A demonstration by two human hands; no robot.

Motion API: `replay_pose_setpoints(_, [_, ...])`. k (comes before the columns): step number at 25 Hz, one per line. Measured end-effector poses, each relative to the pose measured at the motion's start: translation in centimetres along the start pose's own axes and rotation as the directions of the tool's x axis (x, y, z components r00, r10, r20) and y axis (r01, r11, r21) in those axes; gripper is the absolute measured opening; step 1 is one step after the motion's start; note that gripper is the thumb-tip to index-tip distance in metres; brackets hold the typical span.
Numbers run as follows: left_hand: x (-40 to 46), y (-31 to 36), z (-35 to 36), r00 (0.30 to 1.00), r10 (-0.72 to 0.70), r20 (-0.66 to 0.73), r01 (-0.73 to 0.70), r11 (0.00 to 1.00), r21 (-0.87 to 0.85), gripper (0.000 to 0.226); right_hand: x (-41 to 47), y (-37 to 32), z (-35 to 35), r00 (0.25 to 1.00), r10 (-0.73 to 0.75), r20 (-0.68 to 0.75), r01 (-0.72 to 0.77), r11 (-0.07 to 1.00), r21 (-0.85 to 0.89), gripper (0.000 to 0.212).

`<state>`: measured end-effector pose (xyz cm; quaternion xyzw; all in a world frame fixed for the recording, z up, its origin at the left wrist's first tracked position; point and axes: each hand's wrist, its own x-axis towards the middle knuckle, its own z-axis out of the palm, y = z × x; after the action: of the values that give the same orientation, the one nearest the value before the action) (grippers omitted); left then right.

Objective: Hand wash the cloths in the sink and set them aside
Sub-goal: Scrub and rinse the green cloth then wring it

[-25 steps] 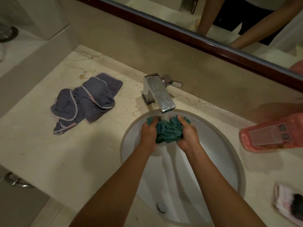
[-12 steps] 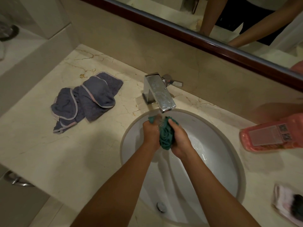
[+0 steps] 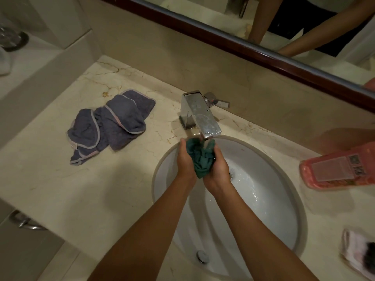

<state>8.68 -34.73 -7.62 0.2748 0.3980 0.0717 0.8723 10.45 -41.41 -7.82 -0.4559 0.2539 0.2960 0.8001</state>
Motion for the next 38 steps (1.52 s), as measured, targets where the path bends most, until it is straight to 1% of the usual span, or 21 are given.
replay_pose_setpoints(1, [-0.1,0.0,-0.1,1.000,0.016,-0.010,-0.016,1.000,0.023,0.063,0.1,0.0,0.2,1.000,-0.014,0.011,0.014,1.000,0.023,0.039])
replay_pose_setpoints(2, [-0.1,-0.2,-0.3,0.999,0.035,-0.020,-0.033,0.998,0.057,0.063,0.3,0.1,0.3,0.999,-0.033,0.017,0.033,0.999,-0.004,0.038])
replay_pose_setpoints(5, [-0.5,-0.6,-0.7,0.999,0.030,-0.023,-0.027,0.992,0.121,0.060,0.5,0.7,0.7,0.997,-0.075,0.020,0.077,0.970,-0.231,0.038])
replay_pose_setpoints(6, [-0.5,-0.7,-0.9,1.000,0.027,-0.016,-0.024,0.990,0.141,0.059,0.6,0.8,0.7,0.996,-0.090,0.013,0.090,0.955,-0.281,0.037])
replay_pose_setpoints(8, [-0.5,-0.5,-1.0,1.000,0.006,0.003,-0.006,0.985,0.171,0.056,0.9,1.1,0.6,0.994,-0.105,-0.019,0.095,0.948,-0.305,0.029])
replay_pose_setpoints(10, [-0.4,-0.2,-0.8,0.999,-0.047,0.010,0.044,0.984,0.171,0.052,1.0,1.1,0.7,0.991,-0.110,-0.072,0.082,0.944,-0.320,0.017])
replay_pose_setpoints(12, [-0.1,0.1,-0.4,0.995,-0.099,0.018,0.094,0.980,0.175,0.050,1.4,1.2,0.9,0.984,-0.104,-0.145,0.052,0.945,-0.323,0.022])
replay_pose_setpoints(13, [0.1,0.1,-0.3,0.993,-0.112,0.023,0.106,0.977,0.187,0.049,1.6,1.2,1.0,0.980,-0.098,-0.173,0.046,0.957,-0.286,0.026])
replay_pose_setpoints(15, [0.3,0.4,0.0,0.993,-0.117,0.025,0.110,0.972,0.206,0.046,1.9,1.0,1.3,0.979,-0.079,-0.186,0.034,0.972,-0.234,0.028])
replay_pose_setpoints(16, [0.3,0.6,0.1,0.993,-0.120,0.024,0.112,0.971,0.210,0.043,1.9,0.8,1.6,0.982,-0.066,-0.177,0.020,0.969,-0.248,0.030])
replay_pose_setpoints(19, [0.6,0.3,0.2,0.997,-0.080,0.001,0.077,0.961,0.265,0.036,1.6,0.5,2.0,0.985,-0.041,-0.166,-0.035,0.902,-0.431,0.043])
replay_pose_setpoints(20, [0.5,0.0,0.1,0.998,-0.056,-0.012,0.057,0.954,0.294,0.036,1.4,0.4,2.0,0.985,-0.040,-0.171,-0.038,0.901,-0.433,0.040])
replay_pose_setpoints(22, [0.3,-0.7,0.0,1.000,-0.005,-0.024,0.013,0.936,0.352,0.034,1.0,0.2,1.7,0.983,-0.020,-0.180,-0.045,0.936,-0.349,0.037])
replay_pose_setpoints(23, [0.1,-1.1,-0.1,1.000,0.031,-0.004,-0.026,0.914,0.405,0.033,1.0,0.3,1.4,0.985,-0.020,-0.170,-0.037,0.945,-0.324,0.039])
replay_pose_setpoints(25, [-0.3,-1.9,-0.4,0.993,0.110,0.051,-0.121,0.856,0.503,0.035,1.1,0.8,1.0,0.990,-0.050,-0.130,0.002,0.937,-0.350,0.042])
replay_pose_setpoints(26, [-0.4,-2.2,-0.5,0.989,0.139,0.056,-0.149,0.856,0.494,0.034,1.1,1.0,0.9,0.992,-0.067,-0.107,0.025,0.934,-0.355,0.043])
replay_pose_setpoints(27, [-0.4,-2.5,-0.5,0.988,0.150,0.045,-0.154,0.879,0.451,0.033,1.1,1.2,1.0,0.993,-0.071,-0.092,0.036,0.940,-0.339,0.044])
replay_pose_setpoints(29, [-0.4,-2.8,-0.7,0.988,0.154,0.007,-0.145,0.912,0.385,0.031,1.0,1.1,1.0,0.992,-0.070,-0.108,0.034,0.950,-0.310,0.045])
replay_pose_setpoints(32, [-0.2,-3.1,-0.9,0.983,0.172,-0.060,-0.133,0.905,0.405,0.028,0.6,0.6,0.8,0.996,-0.020,-0.082,-0.005,0.958,-0.288,0.054])
replay_pose_setpoints(35, [0.4,-3.2,-0.8,0.978,0.182,-0.101,-0.128,0.910,0.395,0.026,0.4,0.6,0.7,0.997,0.014,-0.081,-0.039,0.948,-0.317,0.050])
replay_pose_setpoints(38, [0.8,-2.9,-0.1,0.968,0.200,-0.153,-0.141,0.934,0.328,0.024,0.0,0.3,0.5,0.997,0.009,-0.078,-0.024,0.979,-0.203,0.047])
